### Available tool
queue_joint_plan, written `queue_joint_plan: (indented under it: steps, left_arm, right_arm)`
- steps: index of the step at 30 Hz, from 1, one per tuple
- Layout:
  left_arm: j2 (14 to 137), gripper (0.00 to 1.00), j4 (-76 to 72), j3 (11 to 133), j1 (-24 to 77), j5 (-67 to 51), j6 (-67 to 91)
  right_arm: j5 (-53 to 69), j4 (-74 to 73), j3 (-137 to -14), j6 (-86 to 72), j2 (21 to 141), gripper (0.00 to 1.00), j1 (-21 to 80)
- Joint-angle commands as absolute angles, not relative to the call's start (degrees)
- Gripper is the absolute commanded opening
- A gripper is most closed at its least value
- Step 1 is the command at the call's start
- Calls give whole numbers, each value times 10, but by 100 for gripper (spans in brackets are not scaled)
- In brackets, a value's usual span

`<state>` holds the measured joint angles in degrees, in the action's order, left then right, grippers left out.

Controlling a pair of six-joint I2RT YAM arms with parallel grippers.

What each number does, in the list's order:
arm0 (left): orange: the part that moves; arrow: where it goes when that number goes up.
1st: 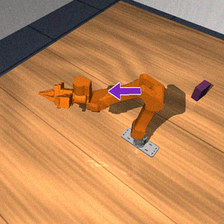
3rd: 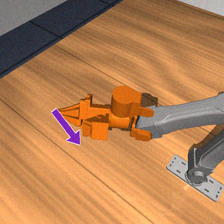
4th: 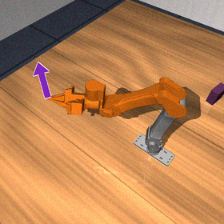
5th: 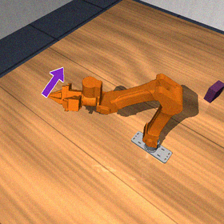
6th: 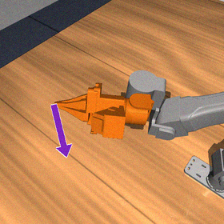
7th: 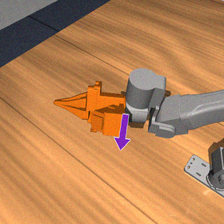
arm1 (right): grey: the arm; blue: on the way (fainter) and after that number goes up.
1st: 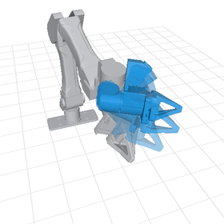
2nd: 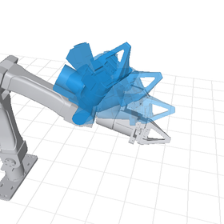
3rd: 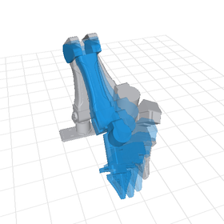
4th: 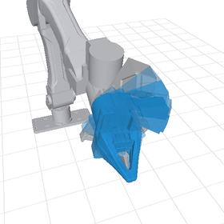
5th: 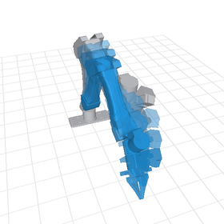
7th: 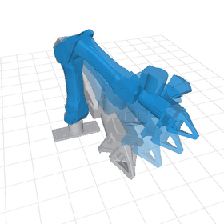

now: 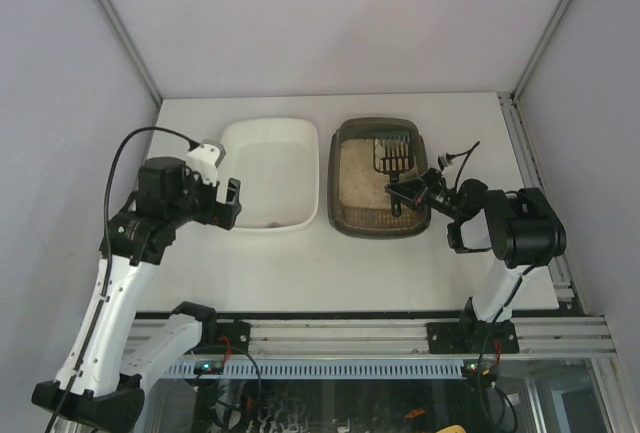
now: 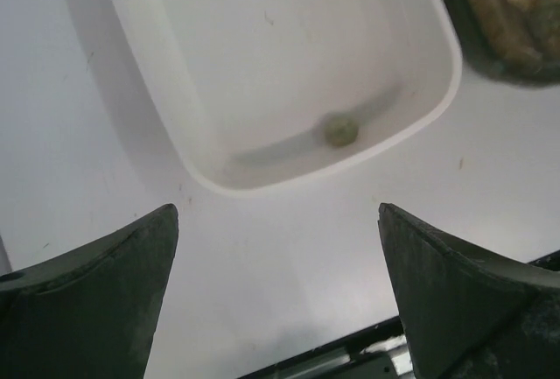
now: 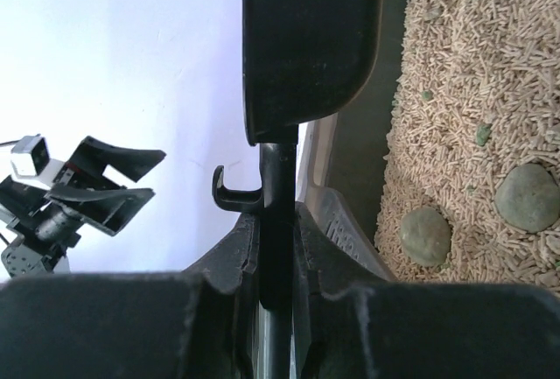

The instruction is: Clean the litter box

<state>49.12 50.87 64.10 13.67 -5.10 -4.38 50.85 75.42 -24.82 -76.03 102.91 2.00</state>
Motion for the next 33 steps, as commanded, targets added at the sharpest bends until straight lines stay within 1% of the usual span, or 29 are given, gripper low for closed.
queue_joint_plan:
  steps: [1, 5, 9, 12, 14, 16, 19, 20, 24, 26, 29, 31, 33]
  left_arm:
    - [489, 100, 536, 610, 129, -52, -134]
    - [485, 100, 543, 586, 120, -94, -159]
    - [499, 99, 539, 578, 118, -93, -150]
    - [504, 98, 536, 573, 118, -90, -147]
    - [504, 98, 535, 569, 119, -90, -146]
    - [504, 98, 534, 567, 117, -91, -144]
    - [504, 98, 534, 564, 118, -96, -143]
    - [504, 97, 534, 564, 118, -97, -143]
    - [503, 98, 534, 564, 117, -95, -142]
    - [502, 98, 535, 565, 117, -96, -142]
    - [503, 98, 535, 565, 118, -96, -143]
    - [505, 98, 535, 564, 118, -96, -141]
    - [505, 98, 535, 562, 118, -98, -140]
  right_arm:
    - [512, 864, -234, -773, 1031, 0, 24]
    - [525, 864, -243, -815, 1022, 0, 27]
    - [526, 864, -241, -873, 1019, 0, 14]
    - [557, 862, -259, -891, 1000, 0, 41]
    - [549, 858, -243, -890, 983, 0, 16]
    - [540, 858, -237, -906, 996, 0, 5]
    - [561, 840, -260, -897, 997, 0, 62]
    - [562, 829, -261, -891, 991, 0, 68]
    - [541, 861, -246, -922, 999, 0, 22]
    - [536, 858, -251, -925, 1005, 0, 26]
    - [555, 779, -272, -885, 995, 0, 62]
    - [556, 755, -267, -866, 983, 0, 47]
    - [551, 821, -251, -907, 997, 0, 12]
